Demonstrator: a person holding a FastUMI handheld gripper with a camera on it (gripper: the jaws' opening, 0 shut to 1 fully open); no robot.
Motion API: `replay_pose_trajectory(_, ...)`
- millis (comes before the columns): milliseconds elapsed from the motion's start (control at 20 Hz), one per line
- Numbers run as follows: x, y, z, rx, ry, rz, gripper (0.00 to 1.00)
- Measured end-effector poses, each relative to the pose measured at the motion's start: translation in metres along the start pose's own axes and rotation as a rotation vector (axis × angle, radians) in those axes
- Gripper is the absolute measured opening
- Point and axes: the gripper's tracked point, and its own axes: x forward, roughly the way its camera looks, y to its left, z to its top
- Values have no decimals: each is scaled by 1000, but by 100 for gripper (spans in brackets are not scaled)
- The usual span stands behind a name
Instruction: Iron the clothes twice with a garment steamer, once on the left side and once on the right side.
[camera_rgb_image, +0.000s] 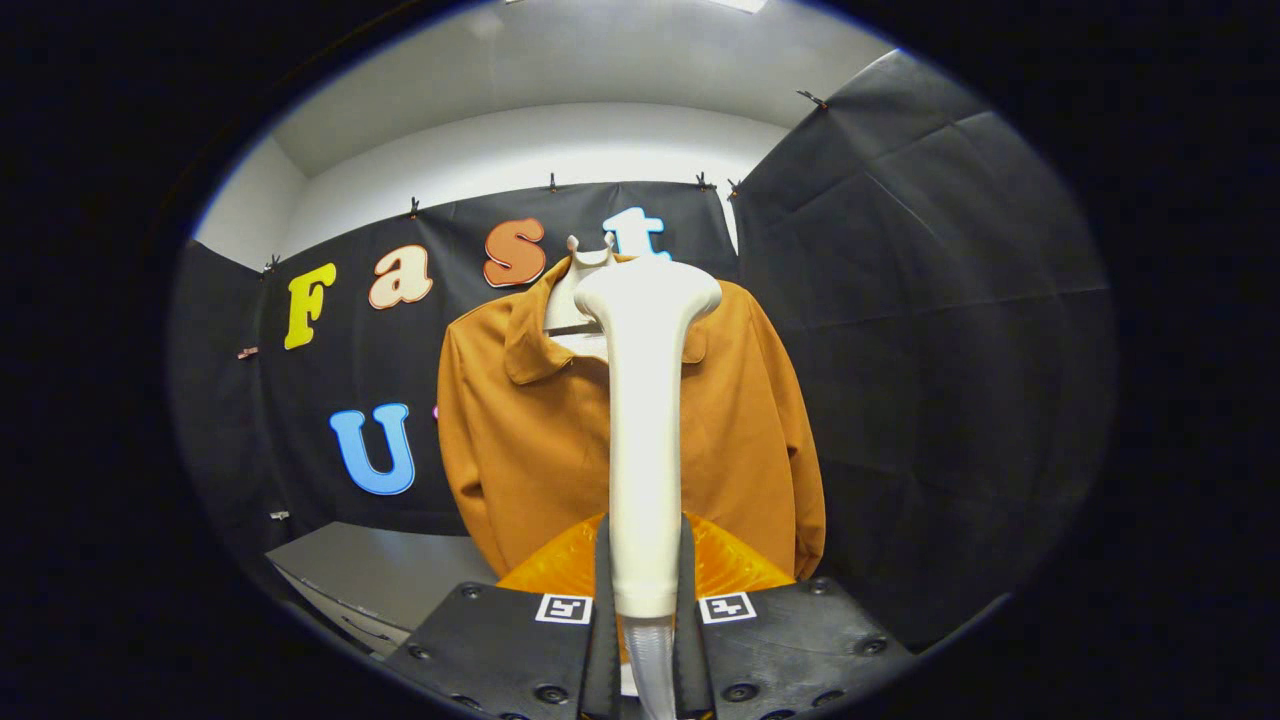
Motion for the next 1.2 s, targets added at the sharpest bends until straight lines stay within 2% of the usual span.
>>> replay_pose_trajectory(550,69,-55,-61,19,67,28,24)
replay_pose_trajectory(1200,80,-79,-181,54,288,-15,24)
